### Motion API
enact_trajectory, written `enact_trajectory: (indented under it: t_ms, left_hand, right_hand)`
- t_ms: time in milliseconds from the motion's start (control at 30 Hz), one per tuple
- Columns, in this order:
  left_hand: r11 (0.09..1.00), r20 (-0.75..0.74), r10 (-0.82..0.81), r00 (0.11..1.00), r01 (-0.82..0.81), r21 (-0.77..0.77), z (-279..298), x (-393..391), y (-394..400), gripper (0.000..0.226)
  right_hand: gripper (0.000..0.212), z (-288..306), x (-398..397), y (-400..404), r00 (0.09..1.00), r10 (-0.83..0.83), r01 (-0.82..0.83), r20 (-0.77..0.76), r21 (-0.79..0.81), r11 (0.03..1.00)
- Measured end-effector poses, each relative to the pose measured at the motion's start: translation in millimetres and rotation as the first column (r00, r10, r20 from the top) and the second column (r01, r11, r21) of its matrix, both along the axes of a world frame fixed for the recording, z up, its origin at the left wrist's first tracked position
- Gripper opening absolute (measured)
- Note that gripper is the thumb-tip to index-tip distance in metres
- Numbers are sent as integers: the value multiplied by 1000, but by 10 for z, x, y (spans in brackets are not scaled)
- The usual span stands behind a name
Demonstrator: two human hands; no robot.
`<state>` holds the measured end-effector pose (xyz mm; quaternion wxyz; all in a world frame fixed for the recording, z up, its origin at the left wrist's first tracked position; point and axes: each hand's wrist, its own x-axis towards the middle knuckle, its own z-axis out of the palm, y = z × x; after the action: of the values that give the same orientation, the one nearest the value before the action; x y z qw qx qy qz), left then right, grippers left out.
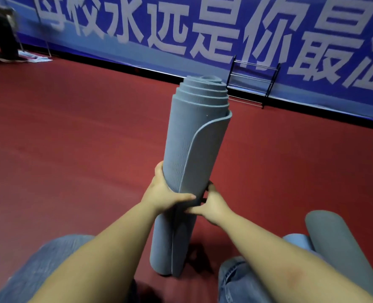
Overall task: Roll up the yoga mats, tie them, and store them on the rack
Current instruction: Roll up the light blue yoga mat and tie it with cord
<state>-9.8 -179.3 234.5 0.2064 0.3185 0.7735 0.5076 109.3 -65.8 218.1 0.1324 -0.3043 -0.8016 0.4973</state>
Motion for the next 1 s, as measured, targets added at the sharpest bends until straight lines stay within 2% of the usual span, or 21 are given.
enact_trajectory:
  t_ms: [133,233,300,400,500,600,633,700,733,900,1000]
  left_hand:
    - [1000,57,2,998,-1,-13,-20,4,-217,124]
    - [999,55,-11,998,14,-43,-25,12,-355,117]
    - [999,40,-2,999,4,-52,-13,18,-431,112]
    - [997,13,23,1000,-22,-72,23,25,-520,109]
    - [996,19,10,1000,-9,-85,35,63,-616,112]
    - [997,17,-4,1000,6,-75,32,79,-669,114]
    - [997,15,-6,1000,7,-72,30,80,-679,113]
    - [997,24,-7,1000,9,-83,16,77,-697,114]
    - [996,28,-8,1000,11,-83,11,76,-707,116]
    - [996,-70,32,997,-26,84,195,119,-665,136]
    - [982,-48,62,997,-52,182,365,149,-553,140]
  right_hand:
    - [97,285,91,-46,989,24,-28,-144,-27,999]
    - [98,732,94,-248,960,67,-56,-270,50,997]
    - [99,1135,24,-381,935,99,-39,-340,178,983]
    - [92,1825,-147,-503,932,133,31,-338,439,898]
    - [73,2488,-389,-603,956,193,-21,-222,603,798]
    - [75,2914,-626,-679,976,202,-92,-75,703,706]
    - [80,2945,-682,-698,981,191,-168,43,688,706]
    - [93,2785,-755,-736,925,149,-342,348,598,725]
    - [99,2677,-790,-734,900,117,-368,420,588,721]
    - [115,2568,-843,-654,897,9,-313,442,620,720]
    - [124,2360,-708,-557,861,-51,-332,506,636,697]
